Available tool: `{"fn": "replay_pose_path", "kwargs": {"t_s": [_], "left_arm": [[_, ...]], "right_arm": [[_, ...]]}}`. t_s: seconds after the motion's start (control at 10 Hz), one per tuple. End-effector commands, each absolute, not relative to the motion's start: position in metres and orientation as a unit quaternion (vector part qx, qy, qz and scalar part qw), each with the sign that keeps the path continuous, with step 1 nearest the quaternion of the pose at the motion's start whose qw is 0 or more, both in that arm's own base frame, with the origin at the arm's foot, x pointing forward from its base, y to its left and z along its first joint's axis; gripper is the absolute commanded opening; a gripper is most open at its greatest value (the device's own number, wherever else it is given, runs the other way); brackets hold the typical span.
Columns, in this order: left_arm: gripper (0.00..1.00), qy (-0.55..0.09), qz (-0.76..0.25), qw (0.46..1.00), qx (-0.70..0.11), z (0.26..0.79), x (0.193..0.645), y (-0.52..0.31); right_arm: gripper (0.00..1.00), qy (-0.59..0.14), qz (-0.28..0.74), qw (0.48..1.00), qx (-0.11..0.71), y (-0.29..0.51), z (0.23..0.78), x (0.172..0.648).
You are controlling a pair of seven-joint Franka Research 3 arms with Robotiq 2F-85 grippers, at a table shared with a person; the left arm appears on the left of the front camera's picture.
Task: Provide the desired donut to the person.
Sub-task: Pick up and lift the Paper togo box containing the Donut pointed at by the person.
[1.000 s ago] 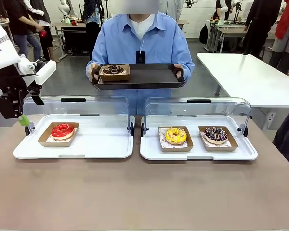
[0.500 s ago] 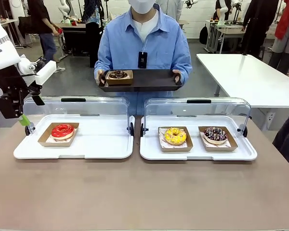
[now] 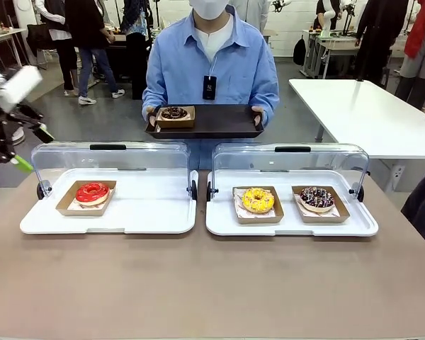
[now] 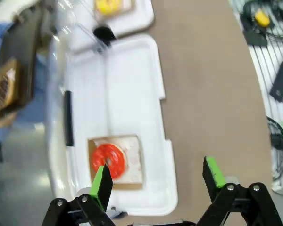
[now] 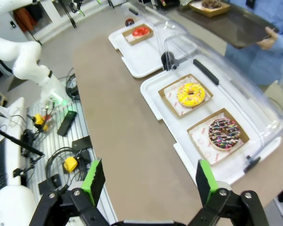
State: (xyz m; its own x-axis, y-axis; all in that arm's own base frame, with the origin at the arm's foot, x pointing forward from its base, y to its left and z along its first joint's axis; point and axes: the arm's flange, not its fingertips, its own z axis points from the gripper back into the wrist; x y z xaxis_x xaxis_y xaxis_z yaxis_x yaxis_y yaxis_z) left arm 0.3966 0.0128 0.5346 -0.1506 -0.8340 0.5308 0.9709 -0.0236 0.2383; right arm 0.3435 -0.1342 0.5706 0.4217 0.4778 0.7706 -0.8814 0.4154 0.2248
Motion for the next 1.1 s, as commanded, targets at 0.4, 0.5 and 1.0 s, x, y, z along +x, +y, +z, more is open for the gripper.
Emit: {"fn": "replay_pose_path", "kwargs": {"t_s": [0.4,0.5,1.0], "left_arm": [[1.00,-0.420,-0.548,0.643,-0.333,0.491,0.379,0.114],[1.00,-0.403,-0.540,0.662,-0.329,0.485,0.365,0.124],[1.00,-0.386,-0.537,0.696,-0.279,0.485,0.319,0.149]], "right_arm": [[1.00,-0.317,0.438,0.777,0.323,-0.133,0.571,0.343],[1.00,-0.317,0.438,0.777,0.323,-0.133,0.571,0.343],[1.00,-0.317,0.438,0.777,0.323,-0.133,0.571,0.343]]}}
